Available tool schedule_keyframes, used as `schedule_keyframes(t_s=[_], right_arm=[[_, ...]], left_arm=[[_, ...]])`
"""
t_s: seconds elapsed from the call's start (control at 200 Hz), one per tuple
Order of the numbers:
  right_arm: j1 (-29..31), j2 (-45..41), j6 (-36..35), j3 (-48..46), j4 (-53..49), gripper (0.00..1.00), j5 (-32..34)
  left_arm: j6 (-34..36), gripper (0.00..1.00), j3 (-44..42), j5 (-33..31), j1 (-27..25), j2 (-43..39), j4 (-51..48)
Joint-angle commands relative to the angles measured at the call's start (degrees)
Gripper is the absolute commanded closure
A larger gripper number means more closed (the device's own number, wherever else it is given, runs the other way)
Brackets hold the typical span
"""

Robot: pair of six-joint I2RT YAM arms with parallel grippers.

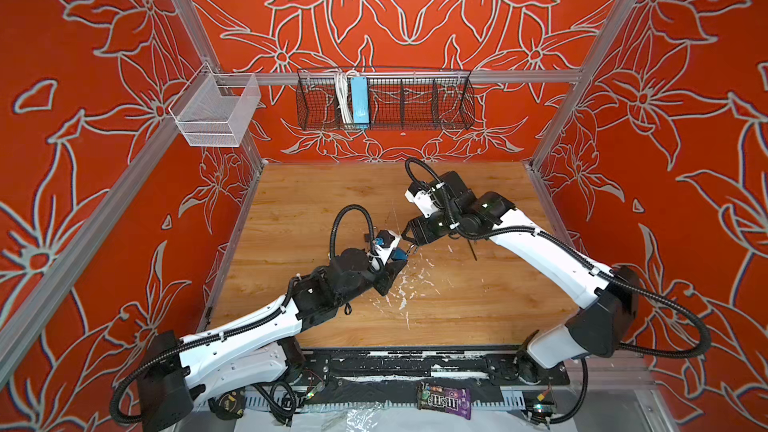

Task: Unlock with the key
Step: 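Open the right gripper and draw it back while the left holds the padlock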

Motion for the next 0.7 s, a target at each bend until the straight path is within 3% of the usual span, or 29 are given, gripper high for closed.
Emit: schedule_keyframes(t_s=[0.0, 0.085, 0.23, 0.355, 0.505, 0.696], right_arm=[[-0.24, -2.65, -2.54, -1.81, -2.48, 0.38, -1.77], [-0.31, -4.16, -2.1, -3.56, -1.33, 0.38, -3.51], [-0.41, -5.67, -2.37, -4.54, -2.77, 0.38, 0.47], [-0.51, -7.63, -2.28, -6.46, -1.01, 0.38, -2.6], [-0.89, -7.94, -3.11, -7.01, -2.47, 0.38, 1.0], [-1.21, -9.25, -2.63, -7.6, -1.34, 0.38, -5.03]], left_arm=[[0.8, 1.0, 0.16, -0.17, -0.16, -1.0, 5.3], [0.54, 1.0, 0.16, -0.32, -0.12, -0.82, 5.9], [0.45, 1.0, -0.03, -0.61, -0.17, -0.97, 6.06], [0.3, 1.0, 0.07, -0.61, -0.17, -1.09, 5.98], [0.28, 1.0, -0.04, -0.06, -0.16, -1.08, 6.58], [0.37, 1.0, 0.37, 0.04, -0.1, -0.82, 6.27]])
